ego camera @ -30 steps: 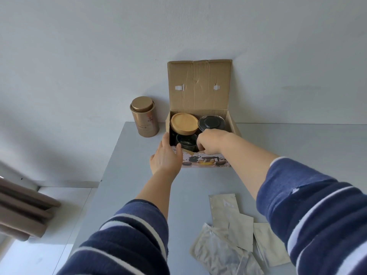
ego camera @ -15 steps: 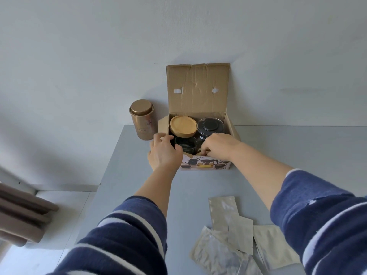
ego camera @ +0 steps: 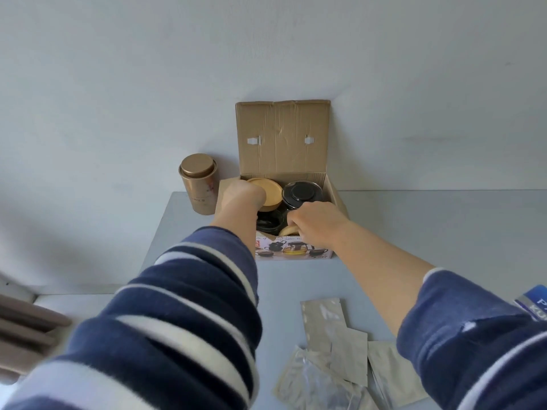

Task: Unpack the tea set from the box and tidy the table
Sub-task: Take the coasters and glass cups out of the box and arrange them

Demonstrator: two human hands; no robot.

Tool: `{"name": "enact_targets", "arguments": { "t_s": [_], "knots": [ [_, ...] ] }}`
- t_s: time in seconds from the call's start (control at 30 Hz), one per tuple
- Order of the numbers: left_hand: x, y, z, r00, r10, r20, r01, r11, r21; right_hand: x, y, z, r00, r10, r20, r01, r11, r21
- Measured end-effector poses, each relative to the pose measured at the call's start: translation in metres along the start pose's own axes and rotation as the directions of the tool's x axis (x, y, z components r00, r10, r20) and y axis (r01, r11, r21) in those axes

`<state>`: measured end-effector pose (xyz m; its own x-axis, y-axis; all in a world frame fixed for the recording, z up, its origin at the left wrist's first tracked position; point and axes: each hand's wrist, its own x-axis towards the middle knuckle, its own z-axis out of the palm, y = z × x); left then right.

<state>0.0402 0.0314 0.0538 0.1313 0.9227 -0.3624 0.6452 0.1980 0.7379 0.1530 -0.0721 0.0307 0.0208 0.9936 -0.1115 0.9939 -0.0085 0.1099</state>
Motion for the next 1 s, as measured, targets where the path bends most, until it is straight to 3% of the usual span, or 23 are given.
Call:
{"name": "enact_targets", "arguments": {
  "t_s": [0.17,0.3,0.4,0.47,0.5,0.6,0.67,0.83,1.0],
  "knots": [
    [-0.007,-0.003,0.01,0.995,-0.015,-0.103,0.012,0.999,-0.032,-0.01,0.012,-0.008,0.981,0.111,-0.156,-0.06,0.952,0.301],
    [-0.008,-0.008,0.012,0.985,-0.019,-0.174,0.006,0.997,-0.073,-0.018,0.03,-0.014,0.92,0.298,-0.255,-0.075,0.771,0.632],
    [-0.008,-0.008,0.012,0.989,-0.047,-0.141,0.031,0.993,-0.112,-0.023,0.041,-0.013,0.869,0.423,-0.259,-0.104,0.666,0.739],
    [-0.009,-0.01,0.011,0.988,-0.091,-0.122,0.069,0.982,-0.175,-0.024,0.045,-0.008,0.813,0.54,-0.217,-0.163,0.569,0.806],
    [-0.008,-0.011,0.011,0.986,-0.118,-0.116,0.089,0.969,-0.229,-0.025,0.045,-0.005,0.774,0.611,-0.164,-0.188,0.47,0.862],
    [-0.007,-0.012,0.008,0.981,-0.175,-0.089,0.13,0.918,-0.374,-0.029,0.045,-0.002,0.646,0.754,0.121,-0.209,0.022,0.978],
    [-0.007,-0.012,0.007,0.98,-0.184,-0.074,0.137,0.898,-0.419,-0.033,0.05,-0.004,0.594,0.763,0.254,-0.194,-0.17,0.966],
    [0.004,-0.004,0.002,0.982,-0.14,-0.126,0.067,0.886,-0.459,-0.038,0.076,-0.014,0.579,0.732,0.358,-0.133,-0.348,0.928],
    [-0.001,0.035,0.029,0.99,-0.082,-0.115,0.015,0.87,-0.492,-0.044,0.125,-0.017,0.586,0.716,0.379,-0.075,-0.417,0.906]
  ]
}}
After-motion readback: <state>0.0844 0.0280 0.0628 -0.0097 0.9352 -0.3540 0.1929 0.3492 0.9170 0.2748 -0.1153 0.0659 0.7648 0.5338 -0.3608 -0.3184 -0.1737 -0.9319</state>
